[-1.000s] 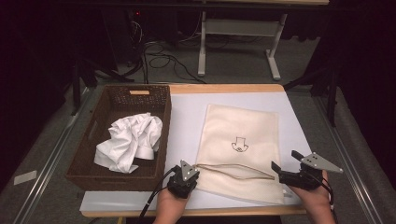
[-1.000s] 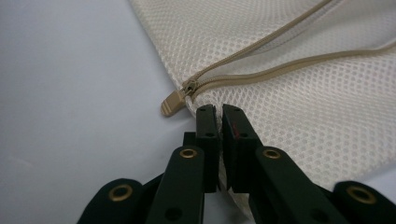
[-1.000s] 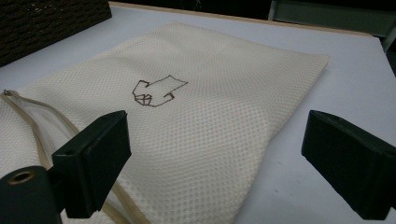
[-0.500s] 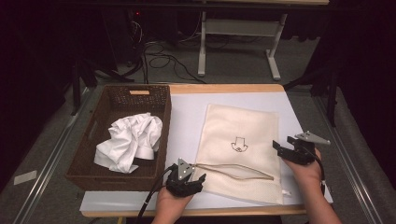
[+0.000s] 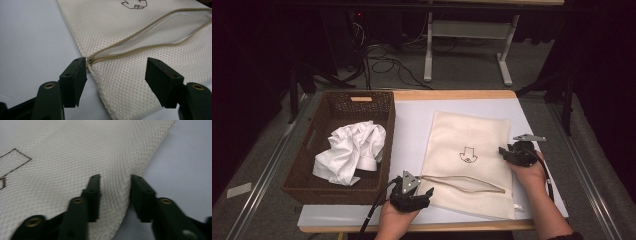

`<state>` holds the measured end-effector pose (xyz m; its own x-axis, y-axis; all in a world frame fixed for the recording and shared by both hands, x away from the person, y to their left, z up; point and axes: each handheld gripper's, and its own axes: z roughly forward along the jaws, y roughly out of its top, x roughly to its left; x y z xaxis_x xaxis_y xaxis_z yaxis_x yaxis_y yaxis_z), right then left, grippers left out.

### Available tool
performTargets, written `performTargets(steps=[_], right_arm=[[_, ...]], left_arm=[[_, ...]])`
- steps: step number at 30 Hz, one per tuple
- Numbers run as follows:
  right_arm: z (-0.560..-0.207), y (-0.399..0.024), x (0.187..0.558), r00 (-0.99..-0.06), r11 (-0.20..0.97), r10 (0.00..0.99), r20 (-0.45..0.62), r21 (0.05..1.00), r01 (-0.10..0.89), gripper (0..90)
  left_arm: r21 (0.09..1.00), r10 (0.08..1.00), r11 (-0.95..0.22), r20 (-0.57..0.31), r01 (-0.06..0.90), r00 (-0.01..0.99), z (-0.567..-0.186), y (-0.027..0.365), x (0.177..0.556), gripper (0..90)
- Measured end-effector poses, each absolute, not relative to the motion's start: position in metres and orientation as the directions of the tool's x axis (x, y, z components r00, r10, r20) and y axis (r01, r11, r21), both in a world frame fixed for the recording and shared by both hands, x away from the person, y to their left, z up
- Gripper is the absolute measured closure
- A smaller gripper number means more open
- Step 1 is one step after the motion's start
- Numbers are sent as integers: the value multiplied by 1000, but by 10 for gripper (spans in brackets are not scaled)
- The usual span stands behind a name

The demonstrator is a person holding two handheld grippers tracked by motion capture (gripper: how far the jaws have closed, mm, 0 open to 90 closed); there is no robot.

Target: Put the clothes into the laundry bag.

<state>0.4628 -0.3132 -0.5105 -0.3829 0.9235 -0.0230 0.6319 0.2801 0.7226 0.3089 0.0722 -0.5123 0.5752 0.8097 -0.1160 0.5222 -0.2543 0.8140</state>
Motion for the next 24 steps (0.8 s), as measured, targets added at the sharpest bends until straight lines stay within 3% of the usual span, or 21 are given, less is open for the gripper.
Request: performTargets(steps=[2,3,15,18,19,20,21,24], right_arm=[[-509,-311,460,-397,310,916,-54,723,618,833],[-509,-313,460,-406,308,913,-42,722,619,868],[-502,-354,434,-332,231,943,-12,743,628,877],[-502,-370,428,-297,204,955,-8,743,637,866],[-505,-376,427,-296,184,955,23,736,651,805],[-505,-376,427,-296,184,955,23,736,651,805],[-504,-377,424,-293,171,955,34,745,645,704],[-498,-375,416,-297,165,954,33,770,616,605]], left_arm=[[813,811,-256,-113,523,574,-513,72,310,341],[813,813,-257,-112,523,572,-513,72,310,341],[792,801,-289,-108,538,589,-516,68,309,331],[789,794,-301,-103,535,599,-517,65,309,354],[784,790,-318,-92,534,606,-519,63,309,375],[784,790,-318,-92,534,606,-519,63,309,378],[777,788,-328,-90,538,609,-521,61,311,383],[772,785,-334,-91,541,613,-524,59,312,399]])
